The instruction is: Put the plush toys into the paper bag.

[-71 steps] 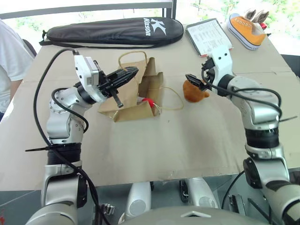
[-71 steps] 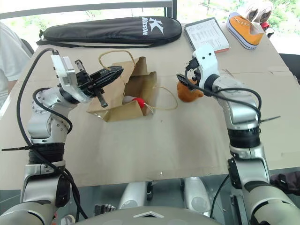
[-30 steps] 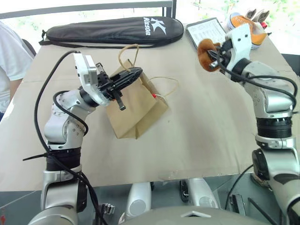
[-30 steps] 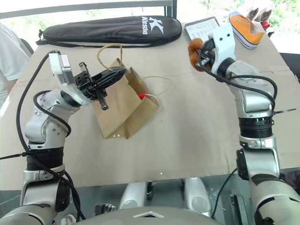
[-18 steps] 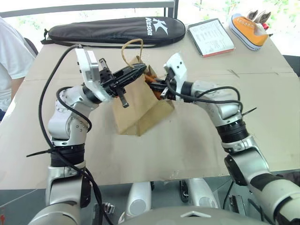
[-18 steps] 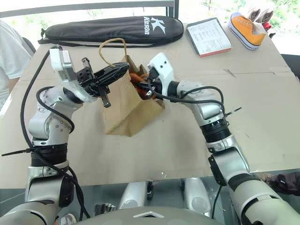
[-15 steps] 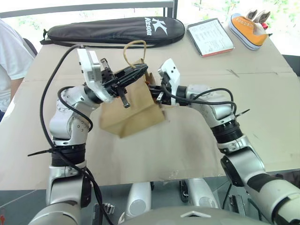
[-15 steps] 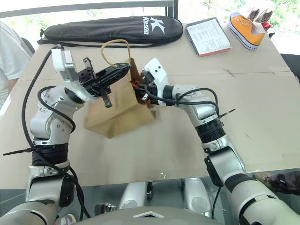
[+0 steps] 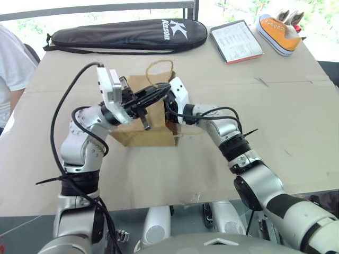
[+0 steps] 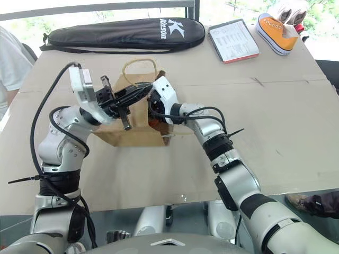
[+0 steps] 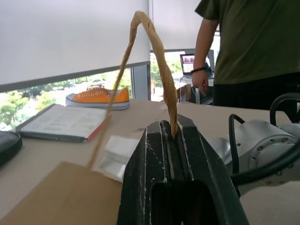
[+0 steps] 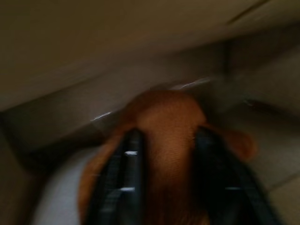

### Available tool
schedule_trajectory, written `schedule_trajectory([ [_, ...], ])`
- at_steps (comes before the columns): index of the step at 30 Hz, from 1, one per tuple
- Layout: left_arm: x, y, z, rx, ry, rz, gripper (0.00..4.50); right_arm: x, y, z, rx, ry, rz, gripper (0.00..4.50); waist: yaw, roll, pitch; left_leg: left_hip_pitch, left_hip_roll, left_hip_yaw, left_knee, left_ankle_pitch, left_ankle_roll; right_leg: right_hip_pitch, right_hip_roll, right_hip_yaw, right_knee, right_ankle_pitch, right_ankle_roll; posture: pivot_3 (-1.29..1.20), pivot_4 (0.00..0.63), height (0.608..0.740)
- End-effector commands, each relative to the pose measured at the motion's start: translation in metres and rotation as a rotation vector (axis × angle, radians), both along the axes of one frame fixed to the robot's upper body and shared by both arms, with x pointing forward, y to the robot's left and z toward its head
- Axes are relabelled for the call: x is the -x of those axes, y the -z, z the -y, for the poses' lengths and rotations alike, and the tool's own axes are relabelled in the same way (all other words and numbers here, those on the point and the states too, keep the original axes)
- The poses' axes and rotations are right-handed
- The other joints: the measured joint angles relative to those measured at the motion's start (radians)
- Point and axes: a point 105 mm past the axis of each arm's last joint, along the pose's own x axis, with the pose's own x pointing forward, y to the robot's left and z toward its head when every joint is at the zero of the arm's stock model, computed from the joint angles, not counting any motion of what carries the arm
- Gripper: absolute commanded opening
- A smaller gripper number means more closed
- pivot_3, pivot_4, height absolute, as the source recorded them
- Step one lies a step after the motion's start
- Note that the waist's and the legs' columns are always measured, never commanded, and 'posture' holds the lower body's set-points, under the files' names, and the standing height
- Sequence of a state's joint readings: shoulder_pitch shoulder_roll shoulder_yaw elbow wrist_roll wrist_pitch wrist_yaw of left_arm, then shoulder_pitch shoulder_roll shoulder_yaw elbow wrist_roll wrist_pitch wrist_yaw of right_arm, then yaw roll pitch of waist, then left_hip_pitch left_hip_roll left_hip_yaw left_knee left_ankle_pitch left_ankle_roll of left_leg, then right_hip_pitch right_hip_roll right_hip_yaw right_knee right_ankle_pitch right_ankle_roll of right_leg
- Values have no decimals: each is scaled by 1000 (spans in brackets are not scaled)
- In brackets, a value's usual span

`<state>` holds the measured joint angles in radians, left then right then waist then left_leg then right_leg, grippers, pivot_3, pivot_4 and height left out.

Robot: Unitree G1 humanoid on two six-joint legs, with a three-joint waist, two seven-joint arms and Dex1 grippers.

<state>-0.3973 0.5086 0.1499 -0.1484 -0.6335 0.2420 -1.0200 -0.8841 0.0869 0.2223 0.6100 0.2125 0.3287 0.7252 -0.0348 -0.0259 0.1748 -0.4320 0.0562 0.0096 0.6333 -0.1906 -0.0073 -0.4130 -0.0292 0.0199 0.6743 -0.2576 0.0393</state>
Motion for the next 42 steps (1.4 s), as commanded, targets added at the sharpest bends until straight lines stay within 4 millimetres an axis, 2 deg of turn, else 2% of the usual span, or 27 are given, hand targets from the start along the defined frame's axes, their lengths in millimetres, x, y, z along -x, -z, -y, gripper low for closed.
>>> schedule_trajectory([
  [1,6,-14,-3,4,2,73,0,7,-20,7,-42,-19,91,3340,1,0,0,0,0,0,0,0,0,0,0,0,0,0,0,0,150,740],
  [2,4,-11,-6,-4,-7,73,0,10,-24,15,-41,-21,104,3710,1,0,0,0,0,0,0,0,0,0,0,0,0,0,0,0,150,740],
  [7,3,-6,-13,5,-24,73,0,23,-43,56,-60,25,84,3710,3,0,0,0,0,0,0,0,0,0,0,0,0,0,0,0,150,740],
  [13,4,-7,-15,35,-23,80,0,32,-55,82,-34,84,64,3710,-4,0,0,1,1,0,0,0,0,0,1,0,1,0,0,0,150,740],
  [17,6,-14,-17,64,-21,104,0,31,-42,115,35,210,-5,3710,5,0,0,1,0,0,0,0,0,0,0,0,0,0,0,0,150,740],
  [21,15,-31,-25,121,-5,148,0,29,8,140,93,328,-237,3710,7,-1,-1,0,0,1,0,0,0,1,-1,1,-1,0,0,0,150,740],
  [24,21,-30,-29,94,11,147,0,26,24,143,70,352,-342,3710,3,-1,0,1,0,1,0,0,0,0,0,1,-1,0,0,0,150,740],
  [29,25,-32,-33,73,12,145,0,24,25,135,-22,312,-452,3710,-5,-1,0,2,1,1,0,0,0,0,1,2,0,0,0,0,150,740],
  [31,25,-31,-34,69,4,140,0,23,20,130,-72,286,-467,3176,-4,-1,0,1,1,1,0,0,0,1,1,2,0,0,0,0,150,740],
  [35,25,-29,-37,67,-23,131,0,27,10,130,-102,249,-457,1409,-3,0,0,1,1,1,0,0,0,0,1,2,-1,0,0,0,150,740],
  [37,24,-27,-39,66,-43,123,0,31,-2,134,-140,227,-439,462,-2,0,0,1,1,1,0,0,0,0,1,2,-1,0,0,0,150,740],
  [38,24,-27,-40,70,-49,120,0,34,-9,135,-162,216,-423,153,-1,0,0,0,1,1,0,0,0,0,1,2,-1,0,0,0,150,740],
  [42,19,-30,-45,121,-79,104,0,57,-77,144,-396,81,-290,34,0,0,0,0,1,1,0,0,0,0,1,2,-1,0,0,0,150,740],
])
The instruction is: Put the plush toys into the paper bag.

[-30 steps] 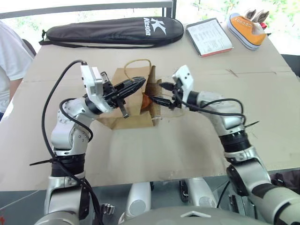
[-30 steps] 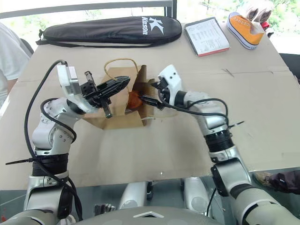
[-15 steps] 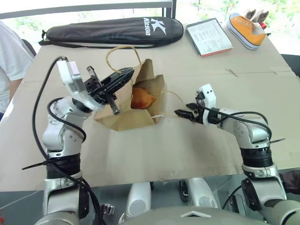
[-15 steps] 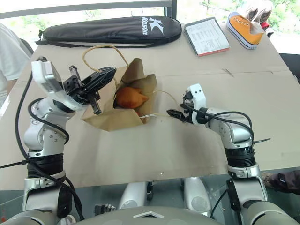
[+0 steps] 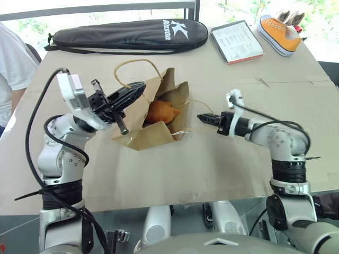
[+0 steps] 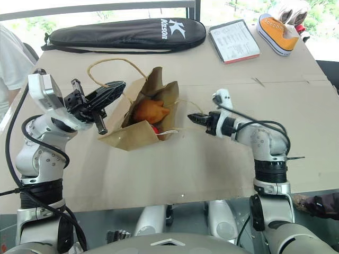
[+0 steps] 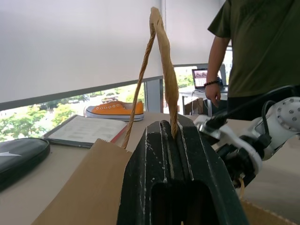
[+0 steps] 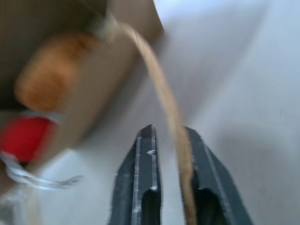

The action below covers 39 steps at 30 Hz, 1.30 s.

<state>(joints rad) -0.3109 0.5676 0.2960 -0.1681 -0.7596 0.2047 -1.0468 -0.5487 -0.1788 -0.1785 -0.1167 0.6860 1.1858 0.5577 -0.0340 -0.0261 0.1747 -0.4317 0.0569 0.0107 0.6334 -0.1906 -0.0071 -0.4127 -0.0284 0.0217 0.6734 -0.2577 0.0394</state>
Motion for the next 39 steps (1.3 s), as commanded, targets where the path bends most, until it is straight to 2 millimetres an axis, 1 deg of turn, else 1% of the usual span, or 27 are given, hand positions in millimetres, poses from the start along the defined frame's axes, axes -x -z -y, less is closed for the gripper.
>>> schedule_trajectory([
  [1,2,-16,-5,42,-18,44,0,27,-82,6,-237,-90,229,34,0,0,0,0,0,0,0,0,0,0,0,0,0,0,0,0,150,740],
  [3,-3,-18,-7,52,-22,38,0,36,-104,3,-286,-122,275,34,-1,0,0,0,0,0,0,0,0,0,0,0,0,0,0,0,150,740],
  [5,-11,-19,-10,54,-30,27,0,41,-124,1,-298,-136,326,34,-1,0,0,1,0,0,0,0,0,0,0,0,0,0,0,0,150,740],
  [7,-23,-18,-14,27,-46,7,0,42,-142,-1,-298,-134,374,34,-2,0,0,1,0,0,0,0,0,0,0,0,1,0,0,0,150,740],
  [8,-29,-16,-15,-3,-50,1,0,40,-146,-1,-281,-117,389,34,-2,0,0,1,0,0,0,0,0,0,1,0,1,0,0,0,150,740],
  [10,-40,-16,-15,-39,-64,3,0,36,-147,-2,-241,-88,391,34,-1,0,0,0,0,0,0,0,0,0,1,0,0,0,0,0,150,740],
  [13,-54,-17,-8,-68,-46,-7,0,23,-131,2,-164,1,347,34,6,-1,0,-1,0,-1,0,0,0,0,0,-1,-1,0,0,0,150,740],
  [15,-60,-11,-5,-111,-52,-20,0,19,-124,3,-128,27,340,34,6,0,0,-2,-1,-1,0,0,0,0,0,0,-2,0,0,0,150,740],
  [16,-59,-5,1,-116,15,-77,0,19,-121,4,-99,39,361,34,5,0,0,-2,-1,0,0,0,1,0,0,0,-2,0,0,0,150,740],
  [17,-58,7,9,-191,56,-88,336,25,-115,2,-64,8,383,383,2,0,0,-2,-1,0,0,-1,1,0,0,1,-3,0,0,0,150,740],
  [18,-61,8,12,-158,59,-124,685,28,-110,2,-11,0,400,765,1,0,0,-2,-1,1,0,-1,2,0,0,1,-3,0,0,0,150,740],
  [19,-62,10,12,-153,57,-138,1075,31,-106,3,47,0,417,1069,2,0,0,-2,-1,1,-1,-1,2,0,0,1,-3,0,0,0,150,740],
  [20,-60,8,8,-117,55,-163,1380,36,-105,6,75,-9,431,1331,0,0,0,-2,-1,0,-2,-1,2,0,0,1,-3,0,0,0,150,740],
  [21,-56,6,2,-89,62,-196,1922,42,-108,12,88,-27,446,1732,-1,0,0,-2,-1,0,-2,-1,2,-1,0,0,-3,0,0,0,150,740],
  [22,-52,6,-2,-83,70,-216,2237,48,-110,15,92,-45,456,1745,-5,0,0,-2,0,0,-2,-1,2,-1,0,0,-3,0,0,0,150,740],
  [24,-41,10,-10,-84,82,-269,3220,54,-118,26,126,-40,485,1745,-13,0,0,-2,0,0,-2,-1,2,-1,0,1,-3,0,0,0,150,740],
  [25,-38,13,-12,-94,80,-279,3660,55,-120,30,143,-32,495,1745,-13,0,0,-1,1,1,-3,-1,2,-1,1,2,-3,0,0,0,150,740],
  [26,-32,15,-14,-95,85,-294,4213,55,-120,35,186,-18,504,1745,-11,0,0,0,1,1,-4,-1,2,-1,1,2,-3,0,0,0,150,740],
  [27,-26,18,-16,-101,93,-300,4470,58,-119,40,221,-19,505,1745,-8,0,0,0,1,1,-4,-1,2,-1,1,1,-3,0,0,0,150,740],
  [30,-18,23,-17,-102,99,-318,4470,62,-116,47,267,-33,491,1745,-1,0,0,0,1,1,-4,-1,2,0,0,1,-3,0,0,0,150,740],
  [32,-16,30,-11,-105,95,-329,4470,65,-112,50,308,-50,481,1745,6,0,0,-1,0,1,-3,-1,2,0,-1,1,-5,0,0,0,150,740],
  [34,-17,37,-2,-127,88,-318,4470,62,-111,52,325,-43,486,1745,10,0,0,-1,0,2,-3,-1,2,1,-2,1,-7,0,0,0,150,740],
  [36,-18,41,6,-147,97,-317,4470,61,-118,45,278,-61,502,1745,15,0,0,-1,0,4,-3,-1,2,1,-2,3,-9,0,0,0,150,740],
  [38,-19,43,11,-167,101,-303,4470,56,-136,38,118,-56,504,1745,14,-1,0,-1,0,5,-2,-1,2,1,-2,4,-10,1,1,0,150,740],
  [39,-19,44,12,-166,101,-299,4470,57,-143,35,55,-74,503,1745,12,-1,0,-1,0,5,-2,-1,2,1,-1,4,-10,1,2,0,150,740],
])
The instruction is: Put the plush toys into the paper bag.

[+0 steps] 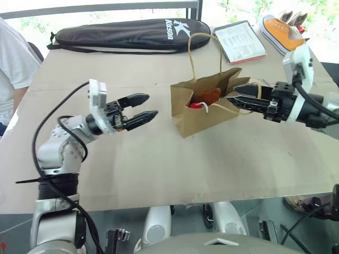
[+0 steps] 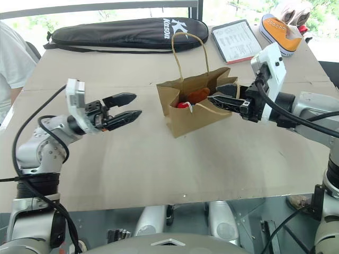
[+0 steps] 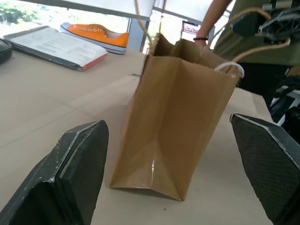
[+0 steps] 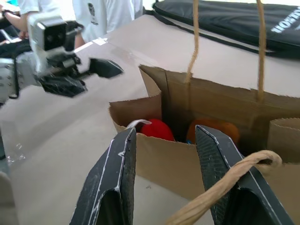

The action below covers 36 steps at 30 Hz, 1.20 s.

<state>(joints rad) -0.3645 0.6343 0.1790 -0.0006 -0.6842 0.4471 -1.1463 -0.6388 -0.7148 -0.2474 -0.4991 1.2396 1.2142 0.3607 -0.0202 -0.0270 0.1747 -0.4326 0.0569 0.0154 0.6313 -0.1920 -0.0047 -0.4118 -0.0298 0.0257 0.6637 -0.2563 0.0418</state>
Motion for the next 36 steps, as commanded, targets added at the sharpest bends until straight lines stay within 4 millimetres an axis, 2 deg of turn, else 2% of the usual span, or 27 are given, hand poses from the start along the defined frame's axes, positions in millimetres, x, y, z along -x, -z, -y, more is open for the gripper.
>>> schedule_trajectory([
  [1,1,-10,8,-24,12,79,4500,4,-33,-11,-203,-99,32,2263,-2,0,0,0,0,0,0,0,0,0,0,0,0,0,0,0,150,740],
  [2,1,-10,10,-17,19,81,4500,2,-26,-14,-188,-95,-2,2509,1,0,0,0,0,0,0,0,0,0,1,0,0,0,0,0,150,740],
  [5,2,-10,14,-6,33,84,4500,6,-12,-17,-136,-110,-68,3968,10,0,0,-1,0,-1,-1,-1,1,0,1,-1,0,0,0,0,150,740],
  [9,2,-12,14,2,27,93,4500,9,-13,1,-113,-41,-83,3968,8,0,0,-2,-1,0,0,-2,3,0,0,0,-1,0,0,0,150,740],
  [15,-2,-18,19,23,49,93,4500,42,-4,28,27,-5,-71,3968,10,0,0,-2,-1,0,1,-2,3,0,-1,0,-2,0,0,0,150,740],
  [18,-11,-20,24,0,107,83,4500,48,15,32,112,25,-68,3136,10,-1,0,-1,0,0,1,-2,3,1,1,0,-1,0,1,0,150,740],
  [21,-24,-19,30,-43,154,73,4500,50,38,25,191,11,-59,1845,6,-1,0,0,0,0,2,-2,3,1,1,0,-1,-1,2,0,150,740],
  [24,-34,-22,34,-34,206,51,4500,37,58,10,224,-1,-17,276,1,-1,-1,0,0,1,3,-2,3,1,2,1,-1,-1,4,0,150,740],
  [25,-36,-22,36,-35,232,40,4500,28,66,4,242,1,3,76,1,-1,-1,0,0,1,3,-2,3,1,2,2,-1,-1,4,0,150,740],
  [28,-37,-18,43,-68,307,19,4500,1,85,-21,263,-19,58,76,-1,-1,-1,0,0,1,3,-2,3,0,2,2,-1,-1,4,0,150,740],
  [32,-33,-21,46,-90,381,3,4500,-37,96,-49,233,19,111,76,-2,-1,0,-2,0,0,3,-2,3,-1,3,2,0,1,1,0,150,740],
  [36,-27,-23,46,-111,398,5,4500,-44,91,-62,177,13,140,76,8,-1,-1,-3,0,0,3,-2,4,-1,3,1,-1,1,1,0,150,740],
])
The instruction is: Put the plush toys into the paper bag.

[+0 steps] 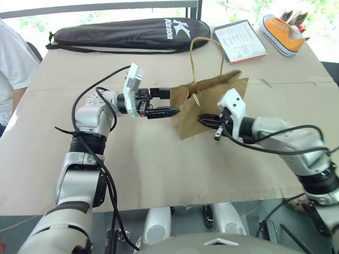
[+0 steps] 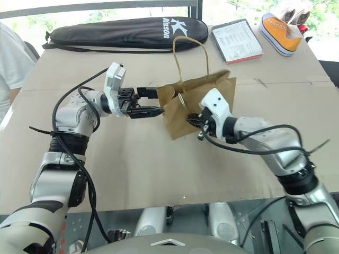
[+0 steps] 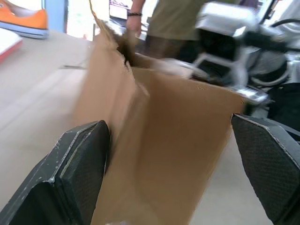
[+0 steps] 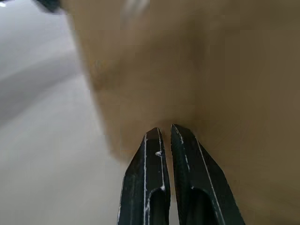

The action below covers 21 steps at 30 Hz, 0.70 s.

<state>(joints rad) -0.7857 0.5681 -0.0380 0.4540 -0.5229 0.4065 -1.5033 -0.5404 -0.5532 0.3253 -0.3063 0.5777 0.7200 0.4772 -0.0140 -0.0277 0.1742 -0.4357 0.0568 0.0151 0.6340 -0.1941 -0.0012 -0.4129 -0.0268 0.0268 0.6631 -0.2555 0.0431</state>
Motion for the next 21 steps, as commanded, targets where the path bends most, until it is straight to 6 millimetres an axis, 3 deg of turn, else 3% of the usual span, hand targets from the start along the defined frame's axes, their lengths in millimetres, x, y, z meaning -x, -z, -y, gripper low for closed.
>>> schedule_trajectory([
  [1,6,-13,2,-14,28,67,4500,-3,-16,-8,-45,-14,68,76,2,0,0,0,0,0,0,0,0,0,0,0,0,0,0,0,150,740],
  [9,-10,3,15,-55,-230,238,4500,4,-12,-18,-85,-47,51,76,4,0,0,2,0,0,1,0,0,1,-1,0,1,0,0,0,150,740],
  [13,-22,14,12,-58,-390,218,4500,12,-16,-14,-123,-64,45,76,3,0,0,2,0,0,1,0,0,1,-1,0,1,1,1,0,150,740],
  [18,-9,25,17,-34,-362,219,2263,23,-25,-6,-155,-60,81,0,1,0,0,2,0,0,1,0,0,1,-1,0,2,1,1,0,150,740],
  [21,-8,22,20,2,-371,239,785,33,-33,7,-154,-22,156,0,3,0,0,2,0,0,1,0,0,2,-1,0,2,1,1,0,150,740],
])
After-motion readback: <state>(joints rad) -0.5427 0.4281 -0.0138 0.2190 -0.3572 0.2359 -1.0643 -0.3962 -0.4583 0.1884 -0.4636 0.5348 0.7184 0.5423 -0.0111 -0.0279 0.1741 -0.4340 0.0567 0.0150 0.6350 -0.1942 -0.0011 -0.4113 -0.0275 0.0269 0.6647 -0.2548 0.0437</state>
